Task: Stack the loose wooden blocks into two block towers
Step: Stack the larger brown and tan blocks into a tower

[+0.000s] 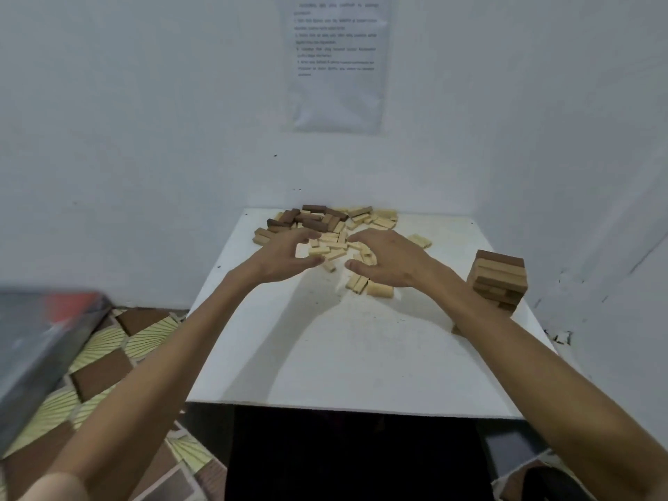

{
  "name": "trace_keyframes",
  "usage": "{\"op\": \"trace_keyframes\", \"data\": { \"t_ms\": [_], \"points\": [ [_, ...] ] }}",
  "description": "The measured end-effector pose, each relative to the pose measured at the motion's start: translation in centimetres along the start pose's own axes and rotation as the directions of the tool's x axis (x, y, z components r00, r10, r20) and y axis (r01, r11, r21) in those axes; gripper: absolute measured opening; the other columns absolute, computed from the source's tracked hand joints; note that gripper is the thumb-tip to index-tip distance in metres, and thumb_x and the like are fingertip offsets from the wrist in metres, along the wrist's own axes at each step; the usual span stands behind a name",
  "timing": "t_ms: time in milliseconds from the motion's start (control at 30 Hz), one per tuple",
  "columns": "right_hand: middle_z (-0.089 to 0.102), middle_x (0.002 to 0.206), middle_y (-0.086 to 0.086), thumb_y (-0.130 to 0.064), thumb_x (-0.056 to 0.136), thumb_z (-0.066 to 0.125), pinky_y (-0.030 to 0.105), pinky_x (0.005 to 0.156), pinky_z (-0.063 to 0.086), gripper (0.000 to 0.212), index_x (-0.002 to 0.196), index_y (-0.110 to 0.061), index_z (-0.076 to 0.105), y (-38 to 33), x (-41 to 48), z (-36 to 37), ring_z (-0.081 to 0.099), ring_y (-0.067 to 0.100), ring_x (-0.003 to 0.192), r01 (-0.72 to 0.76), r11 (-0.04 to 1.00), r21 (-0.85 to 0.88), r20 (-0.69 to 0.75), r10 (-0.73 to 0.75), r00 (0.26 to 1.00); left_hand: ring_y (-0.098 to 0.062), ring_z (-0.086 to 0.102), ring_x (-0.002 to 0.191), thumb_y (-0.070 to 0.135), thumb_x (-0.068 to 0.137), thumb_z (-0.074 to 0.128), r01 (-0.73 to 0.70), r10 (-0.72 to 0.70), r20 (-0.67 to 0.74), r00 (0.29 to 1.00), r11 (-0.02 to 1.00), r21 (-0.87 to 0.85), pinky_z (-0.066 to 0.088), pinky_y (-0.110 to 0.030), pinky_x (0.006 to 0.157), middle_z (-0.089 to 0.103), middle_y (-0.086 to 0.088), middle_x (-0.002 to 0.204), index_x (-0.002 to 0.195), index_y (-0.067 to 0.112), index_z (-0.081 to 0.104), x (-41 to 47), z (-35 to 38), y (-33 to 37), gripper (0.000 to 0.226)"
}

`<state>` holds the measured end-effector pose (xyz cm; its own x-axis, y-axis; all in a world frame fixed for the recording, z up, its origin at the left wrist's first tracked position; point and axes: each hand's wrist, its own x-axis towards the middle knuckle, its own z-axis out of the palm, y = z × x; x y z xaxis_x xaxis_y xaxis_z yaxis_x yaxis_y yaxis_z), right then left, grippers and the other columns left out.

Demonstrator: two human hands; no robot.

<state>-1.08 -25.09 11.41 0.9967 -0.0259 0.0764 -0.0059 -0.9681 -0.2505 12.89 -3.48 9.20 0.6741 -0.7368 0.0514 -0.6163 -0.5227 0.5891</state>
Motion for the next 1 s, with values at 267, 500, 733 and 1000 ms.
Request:
{"op": "trace_keyframes", "data": {
  "t_ms": [267, 500, 733, 1000],
  "points": [
    [0.049, 0.155, -0.003, -0.049, 0.102, 0.056, 0.037, 0.107, 0.04, 0.055, 0.15, -0.022, 0.05, -1.9, 6.4, 2.8, 0.044, 0.021, 0.142, 0.07, 0.997, 0.019, 0.051, -0.071, 0.996, -0.03, 0.059, 0.113, 0.035, 0.095, 0.07, 0.104, -0.101, -0.055, 0.993, 0.993, 0.057, 0.047, -0.044, 0.098, 0.065, -0.014, 0.124, 0.123, 0.016, 0.064, 0.1, -2.3, -3.2, 0.035],
    [0.056, 0.146, 0.001, -0.044, 0.099, 0.06, 0.047, 0.104, 0.048, 0.048, 0.141, -0.022, 0.057, -2.6, 12.8, 5.0, 0.051, 0.024, 0.135, 0.089, 0.995, 0.038, 0.073, -0.091, 0.993, -0.012, 0.052, 0.115, 0.022, 0.099, 0.067, 0.159, -0.154, -0.071, 0.986, 0.984, 0.076, 0.034, -0.019, 0.088, 0.057, 0.006, 0.123, 0.139, 0.017, 0.06, 2.7, -3.6, -6.6, 0.042],
    [0.067, 0.121, 0.003, -0.034, 0.097, 0.06, 0.044, 0.089, 0.053, 0.032, 0.121, -0.014, 0.067, -2.4, 19.2, 8.9, 0.062, 0.024, 0.113, 0.079, 0.994, 0.07, 0.001, -0.08, 0.997, -0.028, 0.05, 0.134, 0.032, 0.092, 0.071, 0.339, -0.328, -0.125, 0.936, 0.938, 0.077, 0.044, -0.035, 0.103, 0.053, -0.01, 0.147, 0.143, 0.012, 0.053, 7.0, -3.9, -11.2, 0.057],
    [0.061, 0.123, 0.002, -0.031, 0.101, 0.061, 0.044, 0.089, 0.053, 0.029, 0.126, -0.018, 0.064, -2.7, 22.8, 11.5, 0.057, 0.022, 0.114, 0.049, 0.995, 0.089, -0.082, -0.041, 0.996, -0.026, 0.056, 0.123, 0.044, 0.075, 0.088, 0.357, -0.353, -0.162, 0.922, 0.934, -0.001, 0.046, -0.031, 0.092, 0.063, -0.007, 0.13, 0.145, 0.018, 0.052, 8.8, -1.2, -14.8, 0.083]
  ]
}}
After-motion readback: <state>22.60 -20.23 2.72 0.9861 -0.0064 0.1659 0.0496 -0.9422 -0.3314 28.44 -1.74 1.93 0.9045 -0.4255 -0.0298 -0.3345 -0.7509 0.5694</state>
